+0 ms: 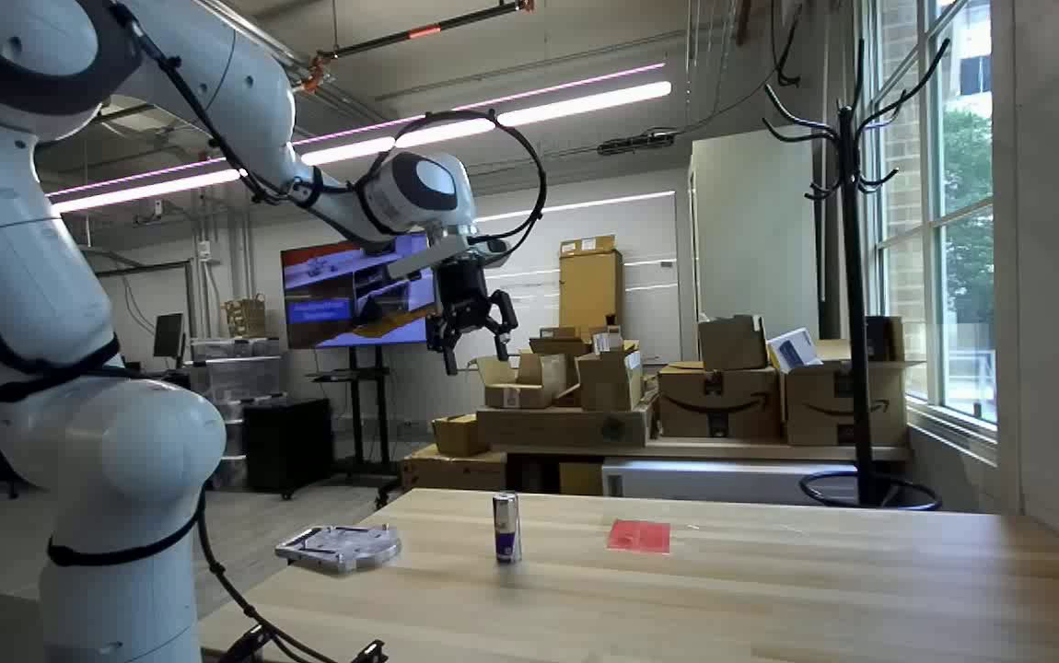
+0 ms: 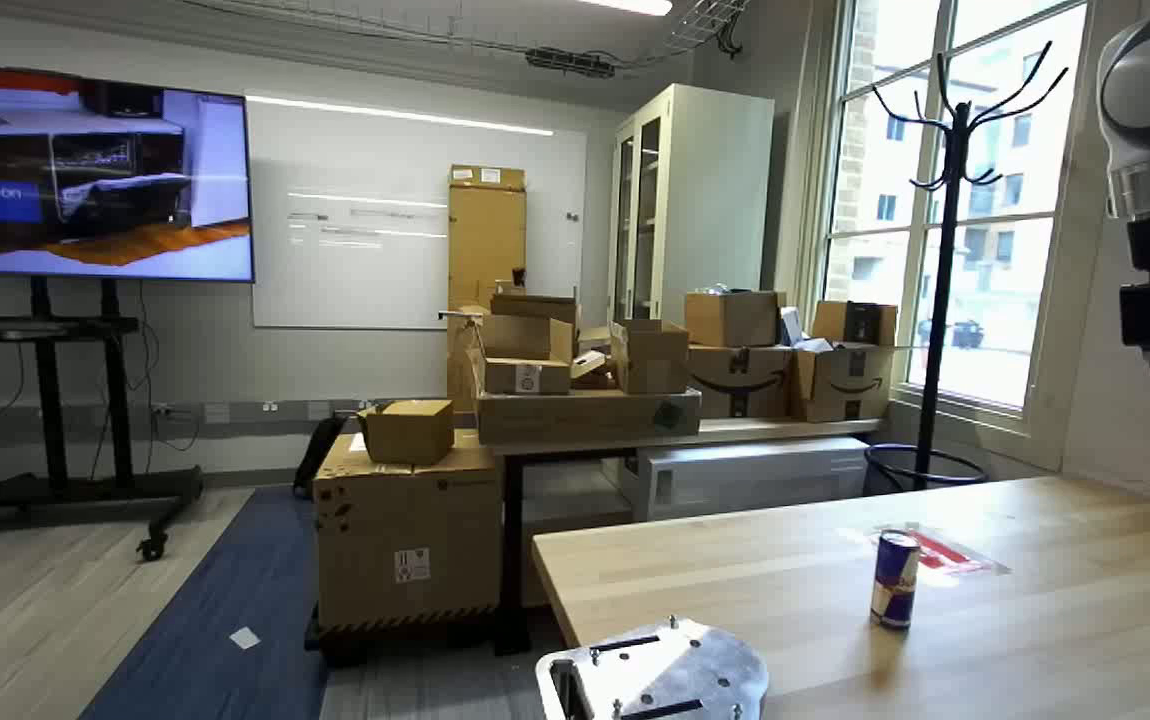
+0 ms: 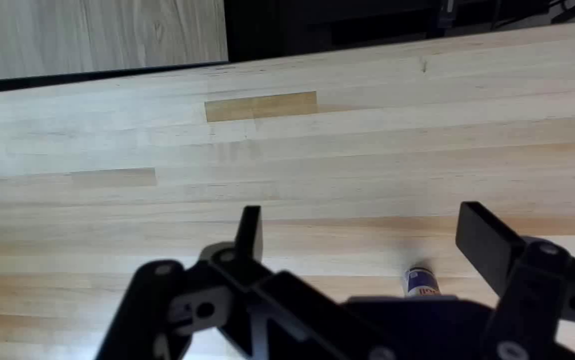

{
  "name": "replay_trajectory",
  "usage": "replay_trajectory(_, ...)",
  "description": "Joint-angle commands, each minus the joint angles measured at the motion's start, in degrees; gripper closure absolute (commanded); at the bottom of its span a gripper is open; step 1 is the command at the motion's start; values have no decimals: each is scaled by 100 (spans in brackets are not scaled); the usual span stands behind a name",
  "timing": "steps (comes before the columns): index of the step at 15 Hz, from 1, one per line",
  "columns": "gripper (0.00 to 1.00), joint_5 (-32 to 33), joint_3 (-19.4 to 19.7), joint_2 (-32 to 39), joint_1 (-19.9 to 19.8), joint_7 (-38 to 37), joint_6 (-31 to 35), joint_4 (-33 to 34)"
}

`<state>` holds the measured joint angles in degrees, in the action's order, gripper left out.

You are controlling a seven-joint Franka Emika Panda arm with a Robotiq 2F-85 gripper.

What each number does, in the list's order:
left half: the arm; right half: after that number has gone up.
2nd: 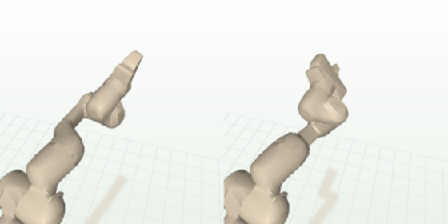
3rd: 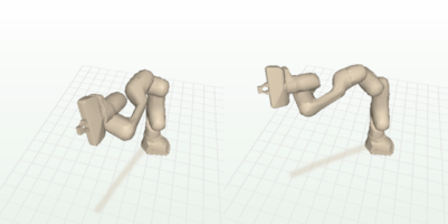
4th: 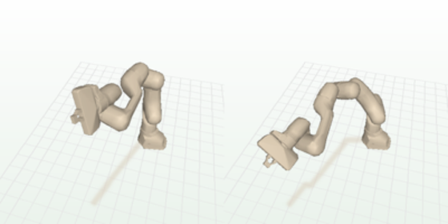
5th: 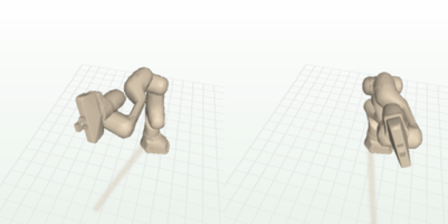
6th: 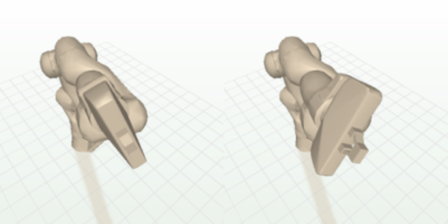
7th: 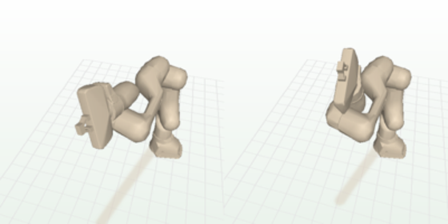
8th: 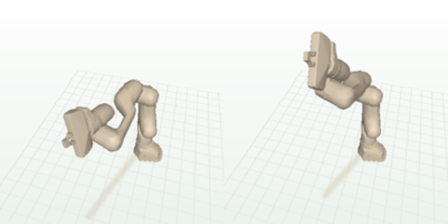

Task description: Put the can on the metal item

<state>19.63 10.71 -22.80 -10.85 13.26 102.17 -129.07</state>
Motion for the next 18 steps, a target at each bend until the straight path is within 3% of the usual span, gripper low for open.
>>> replay_trajectory(1,0,11,36,0,42,-10,-16,11)
replay_trajectory(18,0,72,-4,72,25,-157,28,104)
